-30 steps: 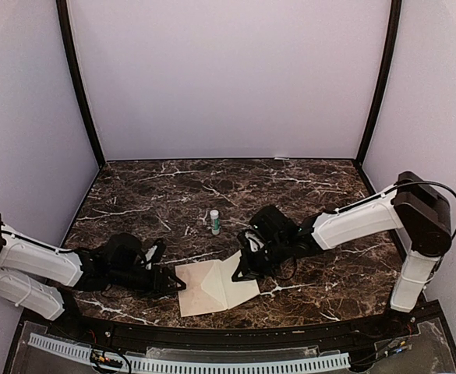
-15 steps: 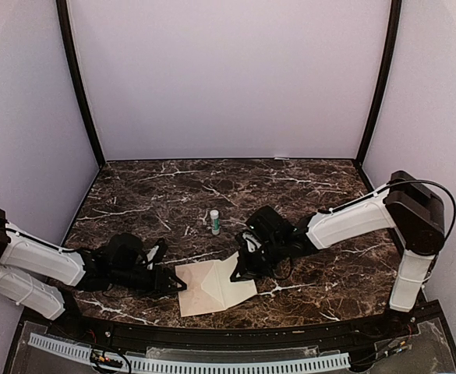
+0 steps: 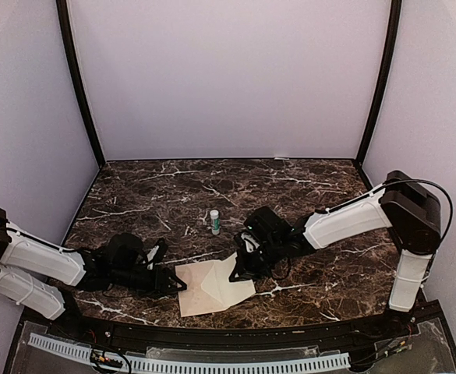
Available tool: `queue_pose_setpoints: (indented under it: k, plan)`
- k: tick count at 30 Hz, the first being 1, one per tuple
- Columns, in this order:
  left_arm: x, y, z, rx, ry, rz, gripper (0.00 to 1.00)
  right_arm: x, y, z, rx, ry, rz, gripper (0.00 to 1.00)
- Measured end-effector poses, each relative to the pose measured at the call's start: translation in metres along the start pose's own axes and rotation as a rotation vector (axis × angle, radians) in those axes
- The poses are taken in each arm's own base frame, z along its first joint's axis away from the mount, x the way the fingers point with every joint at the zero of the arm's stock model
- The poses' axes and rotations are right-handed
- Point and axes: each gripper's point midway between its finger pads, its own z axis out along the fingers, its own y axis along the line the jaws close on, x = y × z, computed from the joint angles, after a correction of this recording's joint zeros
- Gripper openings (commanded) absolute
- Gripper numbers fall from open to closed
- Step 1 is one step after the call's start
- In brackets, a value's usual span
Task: Place the letter into the envelope and seal it
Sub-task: Place the letter in the envelope.
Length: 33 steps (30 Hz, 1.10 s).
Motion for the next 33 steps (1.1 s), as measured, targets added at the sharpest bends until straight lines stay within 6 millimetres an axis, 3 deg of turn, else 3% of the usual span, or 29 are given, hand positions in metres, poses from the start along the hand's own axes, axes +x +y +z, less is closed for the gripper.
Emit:
queue_pose_setpoints:
  k: [21,33]
  plan:
    - [0.000,-0.001,0.002,0.006,0.005,0.000,0.42,0.001,-0.005,0.009,-0.003,0.013,0.003,0.00]
    - [-0.001,-0.002,0.003,0.008,0.009,0.000,0.41,-0.006,0.009,0.012,-0.060,0.002,-0.008,0.00]
